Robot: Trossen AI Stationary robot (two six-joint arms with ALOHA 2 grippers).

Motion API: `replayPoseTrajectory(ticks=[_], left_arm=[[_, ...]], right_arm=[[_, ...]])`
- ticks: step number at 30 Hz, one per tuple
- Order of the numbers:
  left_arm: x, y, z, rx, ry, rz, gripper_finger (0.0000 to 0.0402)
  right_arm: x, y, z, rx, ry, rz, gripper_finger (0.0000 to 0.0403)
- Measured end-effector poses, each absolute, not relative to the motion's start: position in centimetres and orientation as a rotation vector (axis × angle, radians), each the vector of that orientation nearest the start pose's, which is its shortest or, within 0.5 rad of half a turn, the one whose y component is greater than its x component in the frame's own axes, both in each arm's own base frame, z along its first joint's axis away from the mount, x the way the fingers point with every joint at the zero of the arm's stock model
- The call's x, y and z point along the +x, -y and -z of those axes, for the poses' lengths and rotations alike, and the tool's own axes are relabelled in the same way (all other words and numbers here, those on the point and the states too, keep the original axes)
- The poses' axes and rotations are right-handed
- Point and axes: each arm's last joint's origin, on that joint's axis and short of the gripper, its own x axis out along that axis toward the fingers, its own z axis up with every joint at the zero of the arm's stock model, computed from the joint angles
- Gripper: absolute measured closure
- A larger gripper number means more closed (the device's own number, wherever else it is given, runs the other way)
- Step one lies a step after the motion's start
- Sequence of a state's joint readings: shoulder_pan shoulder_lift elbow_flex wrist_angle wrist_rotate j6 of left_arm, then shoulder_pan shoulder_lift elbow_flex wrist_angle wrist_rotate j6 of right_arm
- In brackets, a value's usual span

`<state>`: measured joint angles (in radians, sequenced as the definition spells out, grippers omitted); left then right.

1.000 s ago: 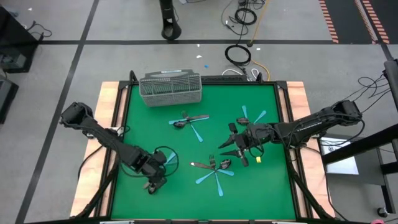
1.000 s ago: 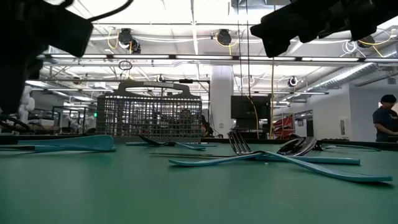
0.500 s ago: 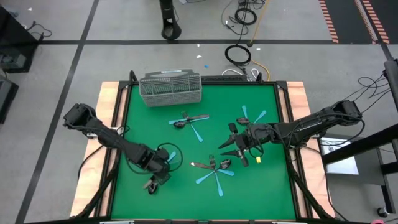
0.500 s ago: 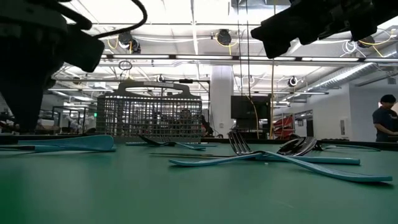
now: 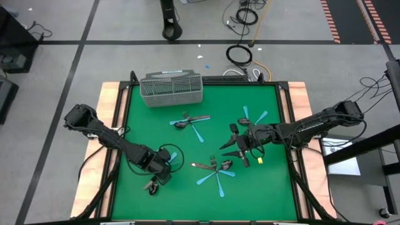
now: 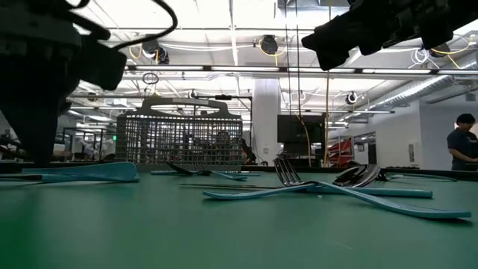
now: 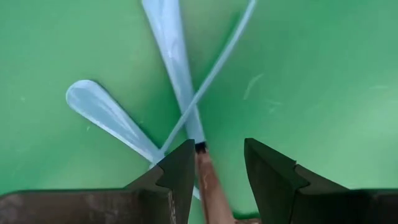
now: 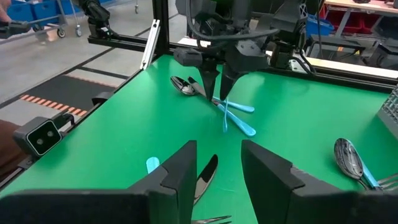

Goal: Sort silverware
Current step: Put the the table knife into silverware rack

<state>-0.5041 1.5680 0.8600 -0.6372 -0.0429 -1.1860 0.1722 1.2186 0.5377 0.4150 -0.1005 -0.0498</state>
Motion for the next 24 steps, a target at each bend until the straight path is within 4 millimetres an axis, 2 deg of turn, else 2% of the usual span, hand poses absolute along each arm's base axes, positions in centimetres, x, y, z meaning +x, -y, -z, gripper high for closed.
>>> replayPoseTrajectory(ticks=[7, 13, 16, 21, 24], left_arm=[[23.8, 13.1, -13.6, -0.581, -1.411, -0.435, 0.026], [23.8, 13.1, -13.3, -0.541, -1.427, -0.408, 0.0264], [23.8, 13.1, -13.3, -0.527, -1.435, -0.398, 0.029], [23.7, 13.0, -13.3, -0.501, -1.445, -0.382, 0.037], [23.8, 13.0, -13.3, -0.495, -1.446, -0.375, 0.0379]], right_arm=[[24.6, -4.6, -21.8, -0.059, -0.261, -0.278, 0.0285], [24.6, -4.6, -21.8, -0.059, -0.264, -0.278, 0.0285], [24.6, -4.6, -21.8, -0.059, -0.264, -0.279, 0.0285], [24.6, -4.6, -21.8, -0.058, -0.264, -0.278, 0.0285], [24.6, -4.6, -21.8, -0.057, -0.264, -0.278, 0.0285]])
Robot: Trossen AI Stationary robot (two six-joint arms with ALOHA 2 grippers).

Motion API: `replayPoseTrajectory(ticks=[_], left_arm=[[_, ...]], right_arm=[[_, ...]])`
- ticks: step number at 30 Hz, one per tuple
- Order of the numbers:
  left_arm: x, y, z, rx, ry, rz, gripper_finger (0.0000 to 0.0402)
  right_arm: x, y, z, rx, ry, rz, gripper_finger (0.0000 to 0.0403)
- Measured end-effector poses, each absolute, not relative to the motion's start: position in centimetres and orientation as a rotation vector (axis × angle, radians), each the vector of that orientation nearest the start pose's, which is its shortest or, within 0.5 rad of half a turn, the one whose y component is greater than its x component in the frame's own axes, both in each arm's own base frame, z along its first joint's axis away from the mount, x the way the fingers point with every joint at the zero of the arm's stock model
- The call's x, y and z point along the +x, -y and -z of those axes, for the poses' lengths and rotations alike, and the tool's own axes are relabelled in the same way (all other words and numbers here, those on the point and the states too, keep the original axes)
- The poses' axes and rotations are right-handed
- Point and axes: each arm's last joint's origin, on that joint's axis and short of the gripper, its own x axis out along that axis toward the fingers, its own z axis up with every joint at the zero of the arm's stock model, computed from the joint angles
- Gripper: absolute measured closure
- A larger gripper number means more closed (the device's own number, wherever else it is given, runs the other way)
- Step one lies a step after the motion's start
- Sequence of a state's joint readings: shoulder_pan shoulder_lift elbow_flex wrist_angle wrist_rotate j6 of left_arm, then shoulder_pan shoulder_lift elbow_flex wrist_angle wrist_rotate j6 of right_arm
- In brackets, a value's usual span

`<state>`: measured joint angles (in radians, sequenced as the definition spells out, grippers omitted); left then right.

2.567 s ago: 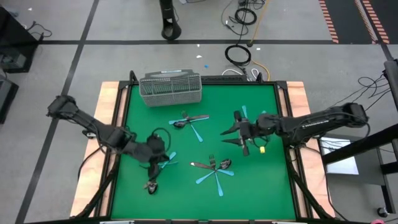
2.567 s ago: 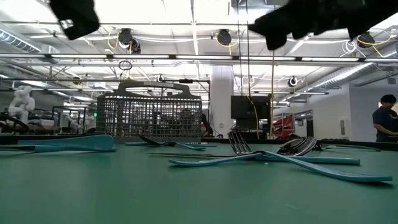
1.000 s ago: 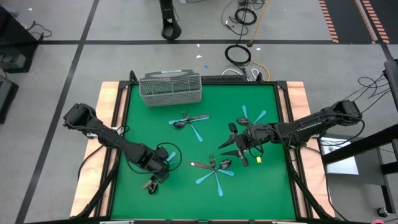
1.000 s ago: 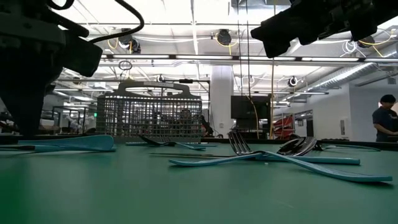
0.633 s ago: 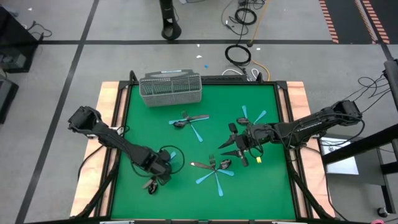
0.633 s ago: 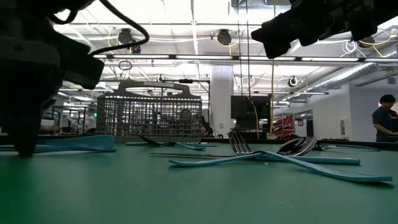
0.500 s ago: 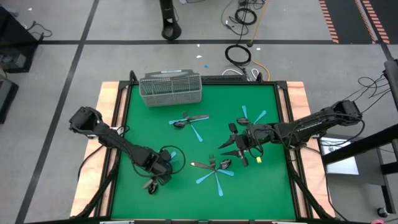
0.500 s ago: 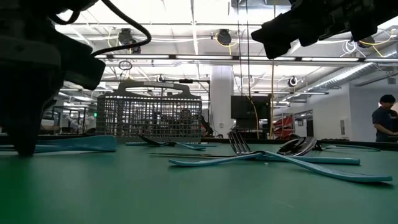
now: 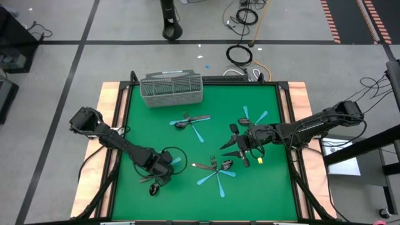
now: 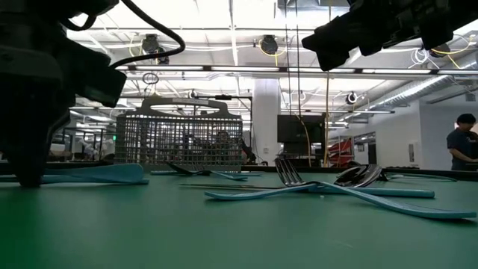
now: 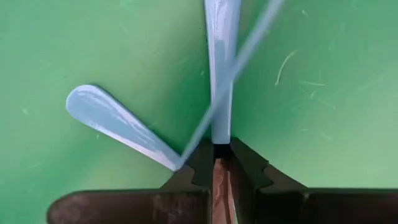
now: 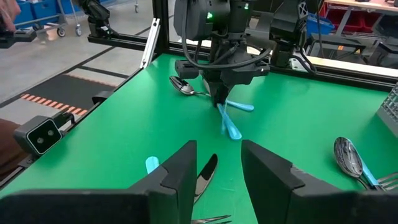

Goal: Sort silverware
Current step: Put the the table knife into silverware rack

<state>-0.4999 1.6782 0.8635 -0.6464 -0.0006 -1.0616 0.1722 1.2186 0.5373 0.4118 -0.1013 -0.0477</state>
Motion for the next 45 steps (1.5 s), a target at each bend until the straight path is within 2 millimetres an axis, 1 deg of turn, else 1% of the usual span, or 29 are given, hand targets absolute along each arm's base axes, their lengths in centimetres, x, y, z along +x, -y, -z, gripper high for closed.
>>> replayPoseTrajectory(ticks=[3, 6, 10, 13, 16, 19, 21, 23, 29, 31, 34, 37, 39, 41, 45], left_arm=[[23.8, 12.7, -13.8, -0.515, -1.436, -0.357, 0.0374], [23.8, 12.2, -14.8, -0.531, -1.415, -0.326, 0.0369], [24.3, 11.6, -17.6, -0.567, -1.326, -0.253, 0.0368], [24.4, 11.0, -19.1, -0.587, -1.295, -0.216, 0.0368], [24.4, 10.4, -21.2, -0.648, -1.258, -0.114, 0.0368], [24.4, 9.6, -22.6, -0.678, -1.221, -0.057, 0.0367], [24.6, 9.0, -23.7, -0.683, -1.146, -0.023, 0.0367], [25.0, 8.6, -24.8, -0.67, -1.035, 0.0, 0.0367], [26.3, 8.0, -27.1, -0.585, -0.731, 0.054, 0.0367], [26.8, 7.6, -27.7, -0.545, -0.637, 0.011, 0.0367], [26.9, 6.5, -27.4, -0.531, -0.599, -0.146, 0.0367], [26.0, 4.7, -26.0, -0.609, -0.702, -0.335, 0.0366], [25.2, 3.5, -25.6, -0.678, -0.752, -0.446, 0.0366], [24.4, 2.4, -26.5, -0.726, -0.721, -0.487, 0.0366], [22.2, -0.1, -29.7, -0.802, -0.642, -0.527, 0.0366]], right_arm=[[24.6, -4.6, -21.8, -0.055, -0.264, -0.278, 0.0285], [24.6, -4.6, -21.8, -0.055, -0.264, -0.278, 0.0285], [24.6, -4.6, -21.8, -0.055, -0.267, -0.278, 0.0285], [24.6, -4.6, -21.7, -0.055, -0.268, -0.278, 0.0285], [24.6, -4.6, -21.7, -0.055, -0.269, -0.278, 0.0285], [24.6, -4.6, -21.7, -0.056, -0.269, -0.278, 0.0285], [24.6, -4.6, -21.7, -0.055, -0.269, -0.278, 0.0285], [24.6, -4.6, -21.7, -0.055, -0.271, -0.278, 0.0285], [24.5, -4.6, -21.5, -0.052, -0.292, -0.278, 0.0285], [24.5, -4.6, -21.3, -0.052, -0.311, -0.278, 0.0285], [24.4, -4.5, -21.1, -0.038, -0.335, -0.276, 0.0285], [24.3, -4.5, -21.0, -0.024, -0.356, -0.276, 0.0285], [24.3, -4.6, -20.9, -0.024, -0.366, -0.28, 0.0285], [24.2, -4.7, -20.9, -0.027, -0.367, -0.285, 0.0285], [24.2, -5.0, -20.9, -0.045, -0.364, -0.301, 0.0285]])
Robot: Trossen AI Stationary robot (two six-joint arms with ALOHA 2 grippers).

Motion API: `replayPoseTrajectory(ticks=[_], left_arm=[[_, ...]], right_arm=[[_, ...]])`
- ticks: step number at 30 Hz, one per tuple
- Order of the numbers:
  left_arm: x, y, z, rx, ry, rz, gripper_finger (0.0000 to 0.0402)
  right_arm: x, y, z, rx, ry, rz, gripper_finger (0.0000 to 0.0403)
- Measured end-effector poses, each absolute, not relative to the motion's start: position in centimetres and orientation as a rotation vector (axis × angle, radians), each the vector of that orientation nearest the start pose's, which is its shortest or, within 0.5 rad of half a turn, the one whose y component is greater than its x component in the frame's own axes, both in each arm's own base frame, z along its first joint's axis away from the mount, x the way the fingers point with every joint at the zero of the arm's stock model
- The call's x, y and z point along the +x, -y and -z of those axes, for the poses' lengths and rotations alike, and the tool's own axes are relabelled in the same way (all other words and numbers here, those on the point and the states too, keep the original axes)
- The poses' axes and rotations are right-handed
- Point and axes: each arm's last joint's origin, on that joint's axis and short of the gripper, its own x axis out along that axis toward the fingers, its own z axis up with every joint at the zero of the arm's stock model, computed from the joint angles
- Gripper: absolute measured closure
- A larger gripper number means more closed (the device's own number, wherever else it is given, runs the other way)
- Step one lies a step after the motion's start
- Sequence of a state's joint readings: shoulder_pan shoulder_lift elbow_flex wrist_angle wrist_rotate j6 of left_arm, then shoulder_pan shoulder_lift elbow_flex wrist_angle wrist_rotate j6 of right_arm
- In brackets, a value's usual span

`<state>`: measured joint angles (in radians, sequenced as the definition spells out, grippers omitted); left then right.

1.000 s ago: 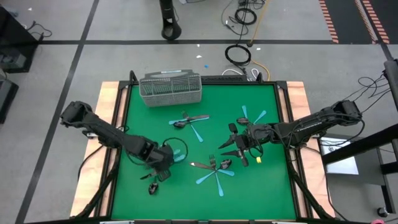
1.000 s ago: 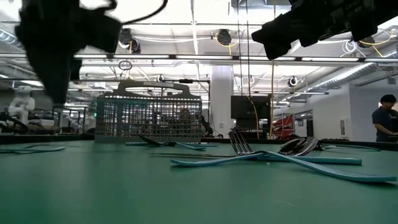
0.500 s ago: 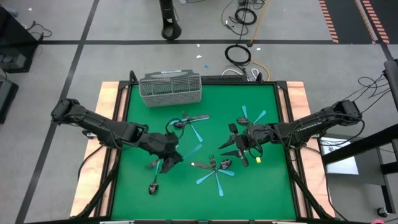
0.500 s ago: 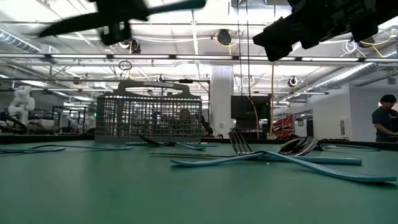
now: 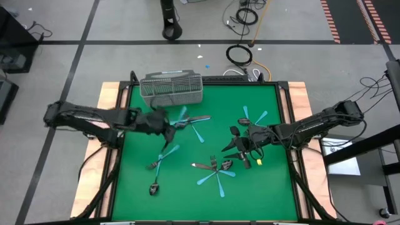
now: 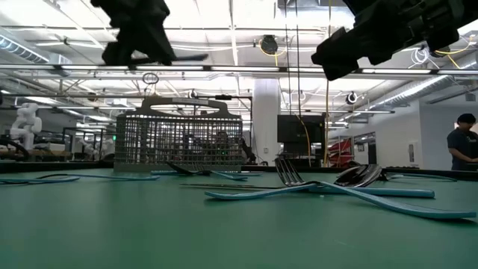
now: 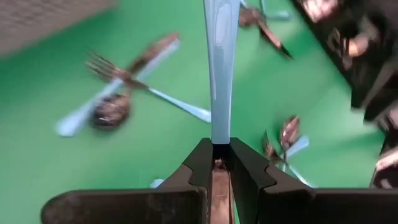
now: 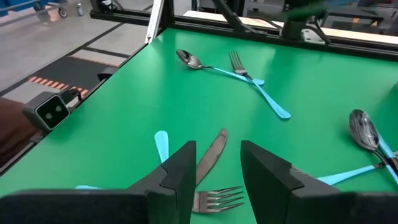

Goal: Sort silverware
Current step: Put the the table knife into silverware rack

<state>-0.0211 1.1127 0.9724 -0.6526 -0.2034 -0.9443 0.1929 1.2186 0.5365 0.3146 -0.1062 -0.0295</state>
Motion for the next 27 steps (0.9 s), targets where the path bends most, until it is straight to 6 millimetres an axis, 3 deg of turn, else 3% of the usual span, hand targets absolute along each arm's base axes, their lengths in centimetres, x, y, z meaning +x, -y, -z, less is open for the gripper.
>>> replayPoseTrajectory(ticks=[6, 13, 18, 24, 27], left_arm=[[17.9, -3.7, -35.0, -0.812, -0.715, -0.747, 0.0366], [17.6, -7.0, -39.0, -0.773, -0.888, -0.84, 0.0366], [19.4, -9.8, -37.7, -0.683, -1.176, -0.94, 0.0366], [23.4, -13.2, -34.1, -0.562, -1.4, -0.892, 0.0366], [24.5, -14.5, -32.4, -0.622, -1.474, -0.839, 0.0366]], right_arm=[[24.2, -5.2, -20.9, -0.066, -0.356, -0.311, 0.0285], [24.2, -5.2, -21.1, -0.083, -0.337, -0.311, 0.0285], [24.3, -5.2, -21.1, -0.082, -0.332, -0.311, 0.0285], [24.3, -5.1, -21.1, -0.082, -0.333, -0.309, 0.0285], [24.2, -5.1, -21.1, -0.08, -0.337, -0.308, 0.0285]])
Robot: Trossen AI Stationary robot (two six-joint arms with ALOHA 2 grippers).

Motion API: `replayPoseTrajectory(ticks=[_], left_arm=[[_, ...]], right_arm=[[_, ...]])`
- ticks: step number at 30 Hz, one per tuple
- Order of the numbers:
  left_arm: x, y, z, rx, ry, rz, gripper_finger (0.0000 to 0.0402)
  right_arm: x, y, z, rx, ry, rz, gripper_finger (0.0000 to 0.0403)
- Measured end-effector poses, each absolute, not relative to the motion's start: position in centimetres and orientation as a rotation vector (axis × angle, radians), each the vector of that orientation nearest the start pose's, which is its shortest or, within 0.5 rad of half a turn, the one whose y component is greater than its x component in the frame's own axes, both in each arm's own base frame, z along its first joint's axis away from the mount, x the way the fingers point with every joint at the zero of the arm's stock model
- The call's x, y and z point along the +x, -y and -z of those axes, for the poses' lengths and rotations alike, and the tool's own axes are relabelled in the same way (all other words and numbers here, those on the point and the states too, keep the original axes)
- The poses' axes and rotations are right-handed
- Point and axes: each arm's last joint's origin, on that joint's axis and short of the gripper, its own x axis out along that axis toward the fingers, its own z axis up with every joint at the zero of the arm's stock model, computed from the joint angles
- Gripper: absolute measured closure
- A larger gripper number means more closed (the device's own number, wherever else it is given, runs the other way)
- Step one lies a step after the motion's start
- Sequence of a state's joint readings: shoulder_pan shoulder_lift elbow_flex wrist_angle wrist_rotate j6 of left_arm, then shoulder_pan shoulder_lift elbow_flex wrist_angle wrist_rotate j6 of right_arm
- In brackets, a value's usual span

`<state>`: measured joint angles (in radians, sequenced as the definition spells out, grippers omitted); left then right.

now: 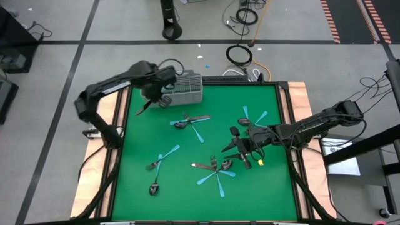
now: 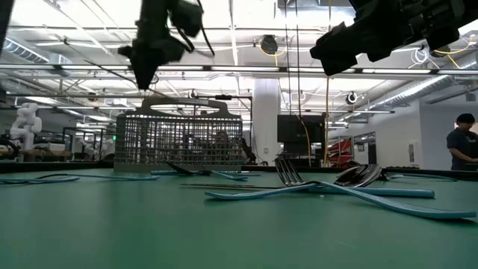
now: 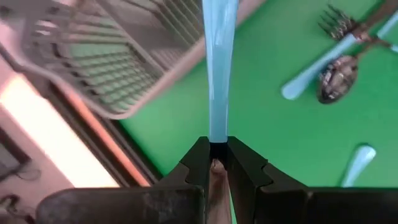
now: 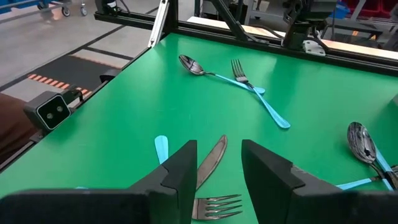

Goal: Sort silverware
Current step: Put the the table knife into silverware rack

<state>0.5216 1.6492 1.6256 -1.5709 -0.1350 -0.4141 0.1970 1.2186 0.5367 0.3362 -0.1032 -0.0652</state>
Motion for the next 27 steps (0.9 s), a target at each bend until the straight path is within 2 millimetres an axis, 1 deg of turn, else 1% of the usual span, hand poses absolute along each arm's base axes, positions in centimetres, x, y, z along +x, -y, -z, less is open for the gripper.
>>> replayPoseTrajectory(ticks=[4, 7, 10, 12, 16, 19, 22, 25, 27], left_arm=[[25.0, -15.5, -31.5, -0.723, -1.5, -0.781, 0.0366], [24.8, -15.9, -31.5, -0.761, -1.491, -0.765, 0.0366], [24.5, -15.9, -32.0, -0.816, -1.442, -0.721, 0.0366], [24.0, -15.6, -32.7, -0.829, -1.42, -0.699, 0.0366], [22.4, -14.5, -34.1, -0.847, -1.348, -0.717, 0.0366], [20.9, -13.3, -34.8, -0.895, -1.241, -0.758, 0.0366], [19.7, -11.6, -34.7, -0.988, -1.084, -0.731, 0.0366], [19.6, -10.1, -33.4, -1.081, -0.884, -0.648, 0.0366], [20.3, -9.5, -32.4, -1.104, -0.713, -0.573, 0.0366]], right_arm=[[24.2, -5.1, -20.9, -0.081, -0.354, -0.308, 0.0285], [24.2, -5.1, -20.8, -0.083, -0.362, -0.308, 0.0285], [24.2, -5.1, -20.8, -0.083, -0.366, -0.308, 0.0285], [24.1, -5.2, -20.8, -0.082, -0.366, -0.31, 0.0285], [24.1, -5.3, -20.8, -0.085, -0.363, -0.316, 0.0285], [24.2, -5.3, -20.9, -0.088, -0.351, -0.316, 0.0285], [24.2, -5.3, -20.9, -0.093, -0.35, -0.317, 0.0285], [24.2, -5.3, -21.0, -0.096, -0.349, -0.318, 0.0285], [24.2, -5.3, -21.0, -0.104, -0.347, -0.319, 0.0285]])
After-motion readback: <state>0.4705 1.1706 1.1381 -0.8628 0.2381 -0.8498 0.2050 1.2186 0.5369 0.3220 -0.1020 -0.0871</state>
